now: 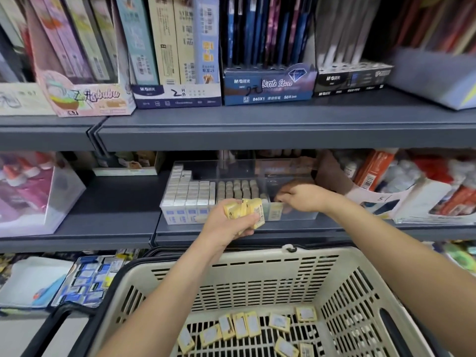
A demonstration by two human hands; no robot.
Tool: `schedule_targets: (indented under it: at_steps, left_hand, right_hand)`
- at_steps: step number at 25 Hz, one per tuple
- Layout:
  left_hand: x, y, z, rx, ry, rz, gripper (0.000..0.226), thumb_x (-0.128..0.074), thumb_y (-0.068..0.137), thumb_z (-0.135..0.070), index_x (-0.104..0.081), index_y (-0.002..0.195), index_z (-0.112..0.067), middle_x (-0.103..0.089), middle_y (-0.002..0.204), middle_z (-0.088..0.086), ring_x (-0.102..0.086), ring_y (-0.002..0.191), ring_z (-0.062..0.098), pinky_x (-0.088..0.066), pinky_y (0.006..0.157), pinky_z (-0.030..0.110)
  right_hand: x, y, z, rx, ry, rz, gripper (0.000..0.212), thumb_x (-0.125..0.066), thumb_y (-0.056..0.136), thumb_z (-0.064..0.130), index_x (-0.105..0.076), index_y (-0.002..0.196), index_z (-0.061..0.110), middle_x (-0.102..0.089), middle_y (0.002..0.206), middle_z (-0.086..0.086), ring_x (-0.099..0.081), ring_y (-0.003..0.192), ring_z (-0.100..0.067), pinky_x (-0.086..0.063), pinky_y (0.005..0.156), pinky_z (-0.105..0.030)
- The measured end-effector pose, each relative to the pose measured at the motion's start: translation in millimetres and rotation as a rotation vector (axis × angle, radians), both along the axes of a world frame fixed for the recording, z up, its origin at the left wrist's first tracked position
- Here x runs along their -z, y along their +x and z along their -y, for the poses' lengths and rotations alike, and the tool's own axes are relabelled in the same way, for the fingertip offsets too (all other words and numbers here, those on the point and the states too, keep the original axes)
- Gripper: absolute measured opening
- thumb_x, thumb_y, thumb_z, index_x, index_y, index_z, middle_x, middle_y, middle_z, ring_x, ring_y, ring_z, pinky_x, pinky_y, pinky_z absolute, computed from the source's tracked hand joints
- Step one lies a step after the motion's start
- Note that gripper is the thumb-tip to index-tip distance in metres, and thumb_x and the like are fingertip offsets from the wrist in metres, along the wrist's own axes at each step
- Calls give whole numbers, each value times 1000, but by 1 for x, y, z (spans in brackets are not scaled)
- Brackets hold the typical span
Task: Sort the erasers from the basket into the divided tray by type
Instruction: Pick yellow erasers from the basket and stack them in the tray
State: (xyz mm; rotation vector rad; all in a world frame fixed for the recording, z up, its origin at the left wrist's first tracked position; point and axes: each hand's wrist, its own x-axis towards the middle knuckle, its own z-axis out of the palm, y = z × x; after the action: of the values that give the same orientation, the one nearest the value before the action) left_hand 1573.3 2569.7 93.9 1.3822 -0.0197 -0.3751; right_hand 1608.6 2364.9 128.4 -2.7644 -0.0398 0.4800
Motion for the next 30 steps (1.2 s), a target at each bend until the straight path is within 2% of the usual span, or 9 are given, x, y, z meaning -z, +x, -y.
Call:
schedule_targets:
  at_steps: [2, 5, 7, 14, 18, 21, 25, 28, 30]
  left_hand:
    - [2, 0, 4, 3, -42, -24, 38, -75, 73, -1, -53, 99, -18, -69, 93, 7, -71, 76, 15, -57, 65, 25]
    - [6, 1, 10, 25, -96, -45, 35, -74, 74, -1, -55, 100, -15, -72, 85, 3, -71, 77, 15, -56, 62, 24]
    - [7, 1, 12, 50, -131, -49, 35, -74, 74, -1, -56, 101, -14, -74, 80, -1, -71, 77, 14, -56, 60, 24]
    - [13, 1, 13, 96, -294, -140, 35, -73, 70, -8, -58, 101, -12, -72, 80, 2, -68, 72, 13, -55, 59, 26]
    - [16, 0, 13, 53, -291, -149, 26, -70, 76, -1, -59, 98, -12, -71, 83, 7, -68, 73, 15, -56, 59, 27]
    - [16, -1, 13, 30, -275, -118, 26, -69, 77, 1, -58, 97, -11, -72, 77, 2, -69, 72, 13, -56, 61, 26]
    - [15, -2, 16, 30, -212, -70, 21, -70, 76, 2, -59, 87, -13, -73, 76, 0, -70, 73, 14, -56, 62, 25]
    - [13, -2, 18, 6, -179, -53, 19, -69, 77, 3, -59, 84, -12, -69, 82, 6, -69, 75, 15, -57, 64, 26]
    - [13, -2, 19, 2, -175, -45, 19, -69, 78, 2, -58, 84, -12, -67, 83, 7, -67, 75, 15, -57, 65, 26]
  right_hand:
    - [-5, -4, -1, -37, -54, 94, 36, -37, 98, 34, -56, 124, 18, -58, 127, -3, -50, 119, -22, -38, 98, -30]
    - [-15, -23, -10, -37, 172, 314, 29, -47, 94, 37, -67, 105, 19, -68, 92, 4, -62, 90, -19, -47, 79, -29]
    - [-21, -39, -22, -45, 435, 268, 20, -58, 90, 31, -69, 102, 20, -69, 84, 9, -66, 78, -11, -51, 76, -23]
    - [-33, -40, -11, 128, 522, 276, 3, -66, 84, 18, -66, 85, 21, -67, 74, 6, -65, 71, -11, -53, 74, -26]
    - [-36, -12, 7, 247, 275, 402, 12, -67, 84, 21, -65, 95, 20, -65, 90, 5, -61, 83, -14, -49, 74, -24]
    - [-15, 2, 3, 112, 105, 244, 19, -64, 85, 20, -65, 104, 17, -67, 104, 0, -60, 91, -13, -42, 77, -18]
    - [1, 7, 1, -49, -38, 38, 30, -44, 96, 21, -56, 124, 18, -56, 129, -2, -52, 115, -18, -38, 94, -22]
    - [-4, 0, -1, -1, 8, 229, 27, -44, 95, 24, -63, 115, 21, -62, 121, 0, -56, 110, -20, -41, 90, -24]
    - [-12, -16, -7, 60, 229, 372, 21, -50, 92, 35, -69, 94, 26, -70, 93, 5, -63, 91, -16, -47, 81, -27]
